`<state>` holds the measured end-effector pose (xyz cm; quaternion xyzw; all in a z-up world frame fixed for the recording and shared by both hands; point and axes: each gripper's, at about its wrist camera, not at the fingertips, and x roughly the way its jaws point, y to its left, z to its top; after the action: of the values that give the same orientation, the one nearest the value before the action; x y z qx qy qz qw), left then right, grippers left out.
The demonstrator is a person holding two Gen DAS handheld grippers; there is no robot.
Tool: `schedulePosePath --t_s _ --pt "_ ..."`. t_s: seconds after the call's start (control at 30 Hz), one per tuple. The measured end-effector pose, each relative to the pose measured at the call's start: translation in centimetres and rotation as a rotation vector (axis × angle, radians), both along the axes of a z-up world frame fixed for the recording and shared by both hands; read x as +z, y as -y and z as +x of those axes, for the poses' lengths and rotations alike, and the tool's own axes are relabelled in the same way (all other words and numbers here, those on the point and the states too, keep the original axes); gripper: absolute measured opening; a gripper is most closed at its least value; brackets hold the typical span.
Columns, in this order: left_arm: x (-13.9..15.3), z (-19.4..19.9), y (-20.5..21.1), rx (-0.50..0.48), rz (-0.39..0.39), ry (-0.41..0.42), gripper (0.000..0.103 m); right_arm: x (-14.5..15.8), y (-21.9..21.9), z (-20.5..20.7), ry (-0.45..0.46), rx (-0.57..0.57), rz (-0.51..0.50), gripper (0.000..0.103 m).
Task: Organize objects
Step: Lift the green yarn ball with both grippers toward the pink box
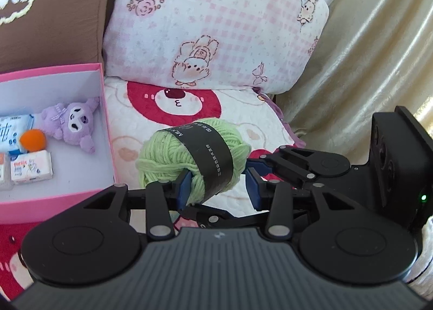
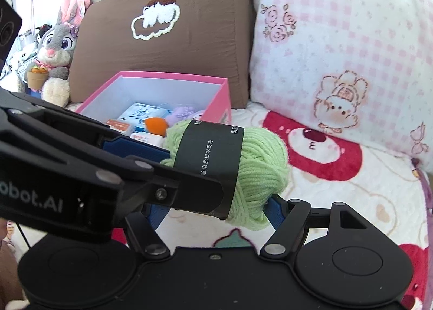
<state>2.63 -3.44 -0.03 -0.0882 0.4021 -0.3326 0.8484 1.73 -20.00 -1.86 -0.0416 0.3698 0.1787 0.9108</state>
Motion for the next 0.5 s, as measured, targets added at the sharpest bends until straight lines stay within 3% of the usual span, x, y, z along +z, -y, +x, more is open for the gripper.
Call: schedulePosePath --t_s 0.5 --pt "4.2 -3.0 -5.2 0.01 -0.027 -0.012 0.04 4.0 -3.7 -3.6 0.046 0.059 0.003 0.076"
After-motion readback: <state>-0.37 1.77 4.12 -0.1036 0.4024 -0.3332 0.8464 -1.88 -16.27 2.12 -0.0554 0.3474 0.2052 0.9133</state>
